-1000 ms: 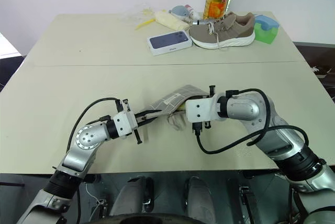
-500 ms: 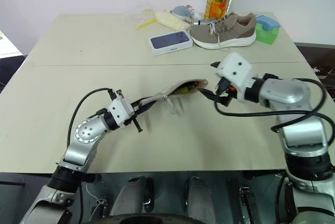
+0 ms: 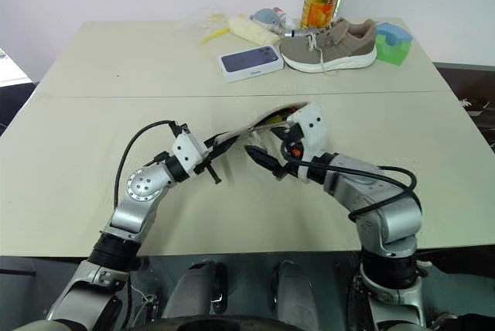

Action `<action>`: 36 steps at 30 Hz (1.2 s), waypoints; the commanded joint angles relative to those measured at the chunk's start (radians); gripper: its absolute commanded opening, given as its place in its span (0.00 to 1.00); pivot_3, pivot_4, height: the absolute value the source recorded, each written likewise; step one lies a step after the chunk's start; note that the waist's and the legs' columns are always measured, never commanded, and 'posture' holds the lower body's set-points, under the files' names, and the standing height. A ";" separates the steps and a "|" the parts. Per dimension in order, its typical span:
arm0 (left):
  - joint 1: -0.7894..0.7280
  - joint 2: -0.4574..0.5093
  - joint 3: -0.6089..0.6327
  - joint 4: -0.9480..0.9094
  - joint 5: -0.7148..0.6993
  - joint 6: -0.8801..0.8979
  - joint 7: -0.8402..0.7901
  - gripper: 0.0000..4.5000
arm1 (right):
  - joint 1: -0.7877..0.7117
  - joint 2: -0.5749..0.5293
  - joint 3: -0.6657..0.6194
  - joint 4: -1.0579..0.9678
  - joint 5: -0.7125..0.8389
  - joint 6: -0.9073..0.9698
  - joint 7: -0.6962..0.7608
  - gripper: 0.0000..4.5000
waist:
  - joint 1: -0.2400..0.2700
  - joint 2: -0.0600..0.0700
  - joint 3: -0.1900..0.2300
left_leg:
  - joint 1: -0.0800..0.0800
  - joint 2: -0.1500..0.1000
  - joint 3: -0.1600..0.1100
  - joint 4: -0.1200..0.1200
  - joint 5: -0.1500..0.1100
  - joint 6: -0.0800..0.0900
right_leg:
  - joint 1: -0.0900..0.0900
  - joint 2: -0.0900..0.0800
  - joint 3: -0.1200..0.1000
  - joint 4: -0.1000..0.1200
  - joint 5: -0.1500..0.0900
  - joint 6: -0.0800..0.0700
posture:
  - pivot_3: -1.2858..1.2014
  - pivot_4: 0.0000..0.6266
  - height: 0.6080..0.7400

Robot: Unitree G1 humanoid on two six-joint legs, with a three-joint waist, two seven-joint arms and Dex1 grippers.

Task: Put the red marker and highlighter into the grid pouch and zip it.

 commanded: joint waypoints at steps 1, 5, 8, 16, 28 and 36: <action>-0.018 0.003 0.008 -0.013 -0.004 -0.027 0.002 0.00 | -0.026 0.004 0.007 -0.012 0.022 0.017 -0.041 0.56 | 0.000 0.000 0.000 | 0.000 0.000 0.000 0.000 0.000 0.000 | 0.000 0.000 0.000 0.000 0.000 0.000 | 0.52 0.24 0.88; -0.019 0.009 0.010 -0.011 -0.001 -0.030 0.001 0.00 | -0.034 -0.024 0.007 -0.003 0.017 0.019 -0.066 0.09 | -0.001 0.000 0.000 | 0.000 0.000 0.000 0.000 0.000 0.000 | 0.000 0.000 0.000 0.000 0.000 0.000 | 0.52 0.24 0.88; -0.014 0.019 0.010 -0.010 0.003 -0.035 0.000 0.00 | -0.043 -0.093 0.010 0.001 -0.007 -0.006 -0.058 0.00 | -0.001 0.000 0.000 | 0.000 0.000 0.000 0.000 0.000 0.000 | 0.000 0.000 0.000 0.000 0.000 0.000 | 0.52 0.24 0.88; 0.022 0.075 0.021 -0.011 0.002 -0.058 -0.024 0.00 | -0.106 -0.304 -0.119 0.101 -0.043 -0.083 -0.049 0.00 | -0.001 0.000 0.000 | 0.000 0.000 0.000 0.000 0.000 0.000 | 0.000 0.000 0.000 0.000 0.000 0.000 | 0.52 0.24 0.88; 0.066 0.119 0.028 -0.032 -0.024 -0.049 -0.044 0.00 | -0.026 -0.491 -0.160 0.189 -0.059 -0.165 0.023 0.00 | -0.001 0.000 0.000 | 0.000 0.000 0.001 -0.001 0.000 0.000 | 0.000 0.000 0.000 -0.001 0.000 0.000 | 0.52 0.24 0.88; 0.146 0.178 0.095 -0.074 -0.112 0.081 -0.070 0.56 | 0.239 -0.577 -0.177 0.093 -0.011 -0.269 0.229 0.66 | 0.000 0.000 0.000 | 0.000 0.001 0.000 -0.001 0.000 0.000 | 0.000 0.000 0.000 -0.001 0.000 0.000 | 0.52 0.24 0.88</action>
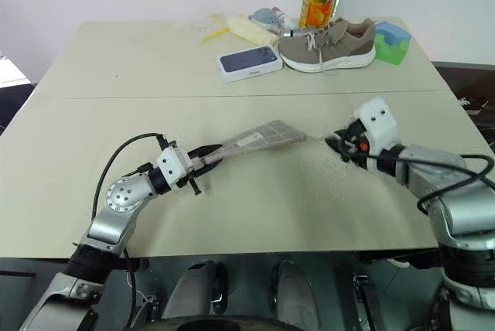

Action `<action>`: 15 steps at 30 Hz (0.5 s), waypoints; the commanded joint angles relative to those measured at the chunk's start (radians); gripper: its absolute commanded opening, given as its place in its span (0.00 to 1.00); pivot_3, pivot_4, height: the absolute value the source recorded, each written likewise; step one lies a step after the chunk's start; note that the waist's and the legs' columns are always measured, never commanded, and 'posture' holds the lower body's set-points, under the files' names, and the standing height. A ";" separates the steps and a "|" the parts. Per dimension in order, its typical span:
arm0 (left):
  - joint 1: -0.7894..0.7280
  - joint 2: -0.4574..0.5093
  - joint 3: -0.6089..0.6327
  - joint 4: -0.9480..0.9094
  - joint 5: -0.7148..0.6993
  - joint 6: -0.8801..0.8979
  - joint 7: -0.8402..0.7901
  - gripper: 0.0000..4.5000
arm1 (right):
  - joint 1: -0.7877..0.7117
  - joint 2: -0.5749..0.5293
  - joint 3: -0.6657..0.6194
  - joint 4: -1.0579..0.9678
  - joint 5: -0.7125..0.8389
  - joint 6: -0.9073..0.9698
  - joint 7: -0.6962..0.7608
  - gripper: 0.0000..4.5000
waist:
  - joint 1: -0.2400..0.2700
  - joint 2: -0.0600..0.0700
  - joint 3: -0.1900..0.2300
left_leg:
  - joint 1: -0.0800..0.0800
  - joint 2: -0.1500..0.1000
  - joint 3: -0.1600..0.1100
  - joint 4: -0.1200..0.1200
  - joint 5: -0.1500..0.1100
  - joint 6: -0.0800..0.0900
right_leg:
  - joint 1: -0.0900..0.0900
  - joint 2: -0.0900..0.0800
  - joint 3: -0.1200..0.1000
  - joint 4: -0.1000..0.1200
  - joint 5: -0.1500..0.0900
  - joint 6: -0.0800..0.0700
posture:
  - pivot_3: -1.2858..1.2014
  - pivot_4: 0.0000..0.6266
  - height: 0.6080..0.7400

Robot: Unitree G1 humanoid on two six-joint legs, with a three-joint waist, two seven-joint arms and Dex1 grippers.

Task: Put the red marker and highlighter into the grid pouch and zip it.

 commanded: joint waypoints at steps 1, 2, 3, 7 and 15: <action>0.040 0.034 0.071 -0.048 -0.040 0.048 0.011 0.68 | 0.094 -0.028 -0.061 -0.047 -0.002 -0.106 0.068 0.78 | 0.000 0.000 0.000 | 0.000 0.000 0.000 0.000 0.000 0.000 | 0.000 0.000 0.000 0.000 0.000 0.000 | 0.52 0.24 0.88; 0.060 0.043 0.087 -0.057 -0.054 0.071 0.011 0.79 | 0.119 -0.027 -0.076 -0.042 -0.003 -0.128 0.077 0.90 | -0.002 0.000 0.000 | 0.000 0.000 0.000 0.000 0.000 0.000 | 0.000 0.000 0.000 0.000 0.000 0.000 | 0.52 0.24 0.88; 0.080 0.052 0.103 -0.066 -0.068 0.092 0.007 0.91 | 0.138 -0.023 -0.089 -0.034 -0.002 -0.145 0.082 1.00 | -0.002 0.000 0.000 | 0.000 0.000 0.001 0.000 0.000 0.000 | 0.000 0.000 0.000 0.000 0.000 0.000 | 0.52 0.24 0.88; 0.167 0.075 0.184 -0.081 -0.112 0.161 0.027 0.99 | 0.176 0.034 -0.159 0.012 0.021 -0.219 0.072 1.00 | -0.003 0.000 0.000 | 0.001 0.001 0.000 0.000 0.000 0.000 | 0.000 0.000 0.000 0.000 0.000 0.000 | 0.52 0.24 0.88; 0.227 0.062 0.314 -0.098 -0.175 0.349 0.141 0.99 | 0.192 0.137 -0.206 0.135 0.011 -0.317 0.030 1.00 | 0.000 -0.001 0.000 | 0.001 0.000 0.000 0.000 0.000 0.000 | 0.000 0.000 0.000 0.000 0.000 0.000 | 0.52 0.24 0.88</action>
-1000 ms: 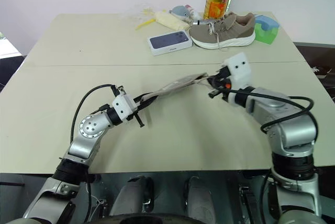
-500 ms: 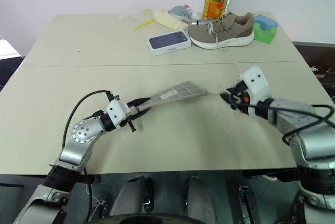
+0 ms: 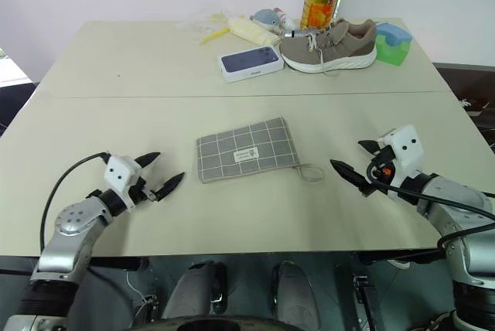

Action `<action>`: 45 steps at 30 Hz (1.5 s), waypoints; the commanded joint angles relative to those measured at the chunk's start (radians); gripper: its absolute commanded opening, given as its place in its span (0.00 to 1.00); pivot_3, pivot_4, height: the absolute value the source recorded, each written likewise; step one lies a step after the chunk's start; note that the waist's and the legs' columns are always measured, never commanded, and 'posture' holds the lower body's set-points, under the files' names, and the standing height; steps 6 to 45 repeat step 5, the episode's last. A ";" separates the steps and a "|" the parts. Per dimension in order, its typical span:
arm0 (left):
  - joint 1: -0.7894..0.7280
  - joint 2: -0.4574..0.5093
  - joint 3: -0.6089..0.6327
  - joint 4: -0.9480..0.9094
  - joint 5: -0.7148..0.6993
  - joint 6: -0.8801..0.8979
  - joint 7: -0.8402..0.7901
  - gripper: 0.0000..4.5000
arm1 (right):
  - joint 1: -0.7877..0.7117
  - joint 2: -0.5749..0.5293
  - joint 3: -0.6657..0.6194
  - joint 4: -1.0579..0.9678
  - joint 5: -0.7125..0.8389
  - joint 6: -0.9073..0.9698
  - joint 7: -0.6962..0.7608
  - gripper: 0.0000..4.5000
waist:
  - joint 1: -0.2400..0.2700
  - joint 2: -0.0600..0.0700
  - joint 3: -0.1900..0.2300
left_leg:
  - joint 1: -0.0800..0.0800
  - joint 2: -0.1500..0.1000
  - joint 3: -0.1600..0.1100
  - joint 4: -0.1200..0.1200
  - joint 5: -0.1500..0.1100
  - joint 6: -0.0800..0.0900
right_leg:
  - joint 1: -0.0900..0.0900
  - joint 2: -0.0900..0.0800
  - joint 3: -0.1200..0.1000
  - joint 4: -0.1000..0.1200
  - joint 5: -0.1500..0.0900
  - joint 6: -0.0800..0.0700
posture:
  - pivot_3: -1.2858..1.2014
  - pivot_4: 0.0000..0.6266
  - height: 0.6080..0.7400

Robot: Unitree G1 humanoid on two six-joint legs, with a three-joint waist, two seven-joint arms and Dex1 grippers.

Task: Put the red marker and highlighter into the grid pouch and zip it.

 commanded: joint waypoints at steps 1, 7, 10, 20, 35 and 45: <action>0.014 -0.005 0.059 -0.031 -0.035 0.067 0.041 0.99 | 0.010 0.011 -0.021 0.030 -0.012 -0.051 -0.009 1.00 | 0.000 0.000 0.000 | 0.000 0.000 0.000 0.000 0.000 0.000 | 0.000 0.000 0.000 0.000 0.000 0.000 | 0.52 0.24 0.88; 0.019 -0.001 0.063 -0.053 -0.032 0.099 0.055 0.99 | 0.004 0.020 -0.010 0.061 -0.015 -0.072 -0.019 1.00 | -0.002 0.000 0.000 | 0.000 0.000 0.000 0.000 0.000 0.000 | 0.000 0.000 0.000 0.000 0.000 0.000 | 0.52 0.24 0.88; 0.019 -0.001 0.063 -0.053 -0.032 0.099 0.055 0.99 | 0.004 0.020 -0.010 0.061 -0.015 -0.072 -0.019 1.00 | -0.002 0.000 0.000 | 0.000 0.000 0.000 0.000 0.000 0.000 | 0.000 0.000 0.000 0.000 0.000 0.000 | 0.52 0.24 0.88; 0.019 -0.001 0.063 -0.053 -0.032 0.099 0.055 0.99 | 0.004 0.020 -0.010 0.061 -0.015 -0.072 -0.019 1.00 | -0.002 0.000 0.000 | 0.000 0.000 0.000 0.000 0.000 0.000 | 0.000 0.000 0.000 0.000 0.000 0.000 | 0.52 0.24 0.88; 0.019 -0.001 0.063 -0.053 -0.032 0.099 0.055 0.99 | 0.004 0.020 -0.010 0.061 -0.015 -0.072 -0.019 1.00 | -0.002 0.000 0.000 | 0.000 0.000 0.000 0.000 0.000 0.000 | 0.000 0.000 0.000 0.000 0.000 0.000 | 0.52 0.24 0.88; 0.019 -0.001 0.063 -0.053 -0.032 0.099 0.055 0.99 | 0.004 0.020 -0.010 0.061 -0.015 -0.072 -0.019 1.00 | -0.002 0.000 0.000 | 0.000 0.000 0.000 0.000 0.000 0.000 | 0.000 0.000 0.000 0.000 0.000 0.000 | 0.52 0.24 0.88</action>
